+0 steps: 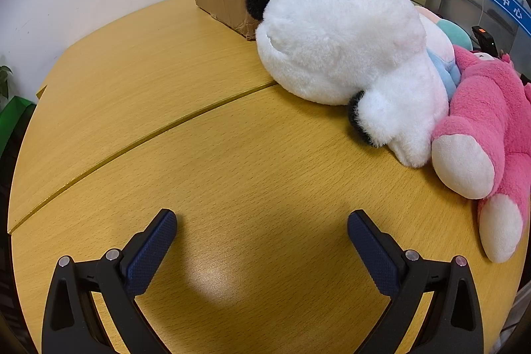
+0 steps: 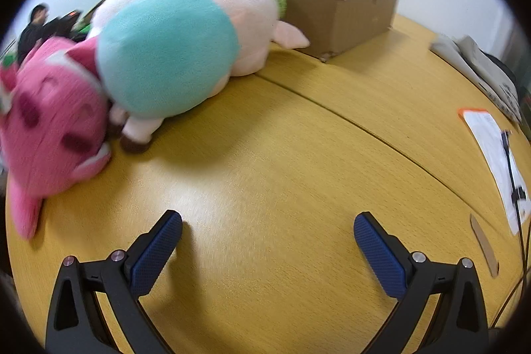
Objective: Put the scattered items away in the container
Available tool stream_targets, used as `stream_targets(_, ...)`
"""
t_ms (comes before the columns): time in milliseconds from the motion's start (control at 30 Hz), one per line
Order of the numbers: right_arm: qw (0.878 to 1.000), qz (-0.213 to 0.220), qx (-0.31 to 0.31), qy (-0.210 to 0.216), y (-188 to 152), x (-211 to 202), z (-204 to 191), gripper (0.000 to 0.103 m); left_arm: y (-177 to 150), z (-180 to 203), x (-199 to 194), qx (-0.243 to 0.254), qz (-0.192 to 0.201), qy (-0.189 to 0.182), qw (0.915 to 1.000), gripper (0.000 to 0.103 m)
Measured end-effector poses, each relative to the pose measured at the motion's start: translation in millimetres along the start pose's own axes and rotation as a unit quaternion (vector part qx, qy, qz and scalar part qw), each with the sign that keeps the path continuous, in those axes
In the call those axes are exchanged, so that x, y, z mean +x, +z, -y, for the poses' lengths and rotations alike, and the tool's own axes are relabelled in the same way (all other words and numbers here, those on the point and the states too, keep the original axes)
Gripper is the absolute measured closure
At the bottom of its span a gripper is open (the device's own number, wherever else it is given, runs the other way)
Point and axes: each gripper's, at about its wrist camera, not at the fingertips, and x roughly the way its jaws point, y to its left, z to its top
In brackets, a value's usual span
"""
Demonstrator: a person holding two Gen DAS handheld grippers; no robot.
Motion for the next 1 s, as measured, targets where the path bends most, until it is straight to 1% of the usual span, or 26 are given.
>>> stream_targets(67, 0.999, 0.000, 0.038, -0.030, -2, -2, -5, 0.000, 1, 0, 0, 0.000, 0.000, 0.000, 1.0000, 0.000)
stream_targets(100, 0.997, 0.000, 0.066, -0.051, -6, -5, -9, 0.000, 1, 0, 0, -0.001, 0.000, 0.001, 1.0000, 0.000)
stream_targets(167, 0.991, -0.004, 0.109, -0.082, -14, -12, -17, 0.000, 1, 2, 0, -0.022, 0.001, 0.015, 0.9996, 0.000)
stream_targets(200, 0.990, -0.010, 0.115, -0.085, -16, -15, -23, 0.000, 0, 4, -1, -0.043, 0.001, 0.031, 0.9986, 0.000)
stream_targets(233, 0.991, -0.011, 0.107, -0.079, -19, -17, -31, 0.000, 0, 7, -1, -0.061, 0.002, 0.045, 0.9971, 0.000)
stream_targets(300, 0.995, -0.004, 0.071, -0.065, -27, -24, -53, 0.000, -1, 13, -2, -0.093, 0.002, 0.070, 0.9932, 0.000)
stream_targets(367, 0.993, 0.015, 0.062, -0.103, -37, -36, -76, 0.000, -1, 16, -2, -0.106, 0.003, 0.080, 0.9912, 0.000)
stream_targets(400, 0.990, 0.029, 0.071, -0.117, -42, -46, -88, 0.000, -2, 19, -2, -0.122, 0.003, 0.088, 0.9886, 0.000)
stream_targets(433, 0.988, 0.044, 0.084, -0.120, -46, -56, -97, 0.000, -3, 22, -3, -0.137, 0.003, 0.101, 0.9854, 0.000)
stream_targets(467, 0.987, 0.060, 0.098, -0.115, -49, -68, -106, 0.000, -6, 26, -5, -0.158, 0.004, 0.117, 0.9805, 0.000)
stream_targets(500, 0.985, 0.076, 0.113, -0.108, -51, -80, -116, 0.000, -9, 32, -8, -0.182, 0.004, 0.138, 0.9736, 0.000)
stream_targets(533, 0.983, 0.089, 0.125, -0.104, -51, -91, -125, 0.000, -12, 36, -11, -0.197, -0.001, 0.147, 0.9693, 0.000)
stream_targets(567, 0.980, 0.102, 0.138, -0.103, -50, -102, -134, 0.000, -17, 39, -16, -0.206, -0.012, 0.149, 0.9671, 0.000)
stream_targets(600, 0.976, 0.115, 0.154, -0.103, -49, -112, -145, 0.000, -21, 45, -18, -0.205, -0.023, 0.144, 0.9678, 0.000)
stream_targets(633, 0.972, 0.125, 0.167, -0.106, -46, -120, -152, 0.000, -22, 51, -20, -0.197, -0.026, 0.138, 0.9704, 0.000)
stream_targets(667, 0.969, 0.132, 0.175, -0.111, -40, -125, -159, 0.000, -25, 60, -23, -0.193, -0.024, 0.139, 0.9711, 0.000)
stream_targets(767, 0.960, 0.141, 0.194, -0.147, -20, -130, -178, 0.000, -31, 93, -47, -0.210, 0.013, 0.174, 0.9619, 0.000)
stream_targets(833, 0.955, 0.144, 0.203, -0.164, -9, -131, -188, 0.000, -30, 122, -69, -0.210, 0.043, 0.178, 0.9602, 0.000)
stream_targets(867, 0.953, 0.143, 0.205, -0.170, -4, -131, -194, 0.000, -26, 139, -80, -0.206, 0.059, 0.174, 0.9613, 0.000)
stream_targets(933, 0.952, 0.143, 0.204, -0.179, 5, -129, -203, 0.000, -19, 165, -100, -0.199, 0.089, 0.152, 0.9640, 0.000)
stream_targets(1000, 0.953, 0.143, 0.201, -0.175, 13, -127, -214, 0.000, -13, 189, -117, -0.208, 0.120, 0.112, 0.9643, 0.000)
